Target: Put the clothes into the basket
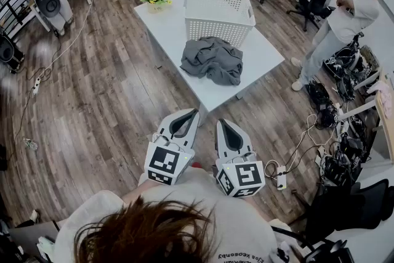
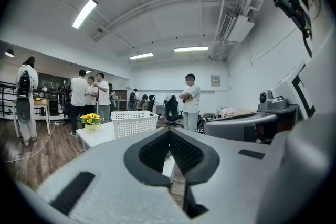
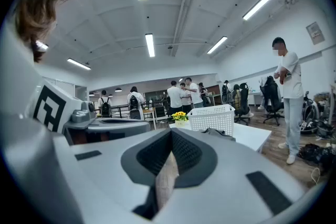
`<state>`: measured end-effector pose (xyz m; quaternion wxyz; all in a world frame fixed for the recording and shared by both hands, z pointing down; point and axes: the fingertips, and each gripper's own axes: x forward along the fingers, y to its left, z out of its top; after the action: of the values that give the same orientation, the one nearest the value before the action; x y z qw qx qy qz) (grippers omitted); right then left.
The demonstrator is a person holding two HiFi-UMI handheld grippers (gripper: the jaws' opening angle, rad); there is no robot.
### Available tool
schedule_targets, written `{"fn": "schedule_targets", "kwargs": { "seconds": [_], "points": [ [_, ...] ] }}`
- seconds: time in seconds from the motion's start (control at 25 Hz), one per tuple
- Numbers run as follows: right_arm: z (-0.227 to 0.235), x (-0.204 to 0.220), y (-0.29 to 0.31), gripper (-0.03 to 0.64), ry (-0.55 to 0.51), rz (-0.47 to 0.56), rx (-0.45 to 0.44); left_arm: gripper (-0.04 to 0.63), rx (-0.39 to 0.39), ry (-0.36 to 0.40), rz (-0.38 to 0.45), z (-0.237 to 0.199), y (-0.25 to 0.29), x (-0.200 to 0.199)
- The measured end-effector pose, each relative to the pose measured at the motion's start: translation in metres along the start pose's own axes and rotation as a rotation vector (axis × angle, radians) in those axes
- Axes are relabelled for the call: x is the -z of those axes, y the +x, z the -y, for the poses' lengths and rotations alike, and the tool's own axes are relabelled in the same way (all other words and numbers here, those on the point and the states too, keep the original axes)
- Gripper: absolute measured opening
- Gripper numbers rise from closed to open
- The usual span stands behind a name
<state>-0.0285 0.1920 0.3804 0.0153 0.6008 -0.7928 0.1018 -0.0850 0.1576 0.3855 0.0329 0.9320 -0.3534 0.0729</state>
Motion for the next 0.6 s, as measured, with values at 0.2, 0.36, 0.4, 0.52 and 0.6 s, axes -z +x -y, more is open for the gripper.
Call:
{"fn": "schedule_targets", "kwargs": {
  "seconds": [0.2,0.36,0.4,0.52,0.6],
  "points": [
    [0.0003,-0.0001,-0.001,0.014,-0.003,0.005,0.001,0.009,0.001,0.003,0.001,0.0,-0.0007,0.0015],
    [0.0006,0.0017,0.0002,0.014,-0.005,0.002,0.007,0.009,0.007,0.002,0.0,-0.0009,0.0004,0.0039],
    [0.0004,0.0017,0.0004,0.014,-0.006,0.002,0.01,0.009,0.009,0.001,-0.001,-0.0012,0.0004,0.0041],
    [0.0015,0.0012,0.0,0.014,0.005,0.01,0.027,0.009,0.016,0.002,-0.002,-0.0016,0.0003,0.0051],
    [0.0023,0.0016,0.0012,0.014,0.013,0.019,0.036,0.009,0.025,0.0,-0.003,-0.0027,0.0008,0.0071]
  ]
}}
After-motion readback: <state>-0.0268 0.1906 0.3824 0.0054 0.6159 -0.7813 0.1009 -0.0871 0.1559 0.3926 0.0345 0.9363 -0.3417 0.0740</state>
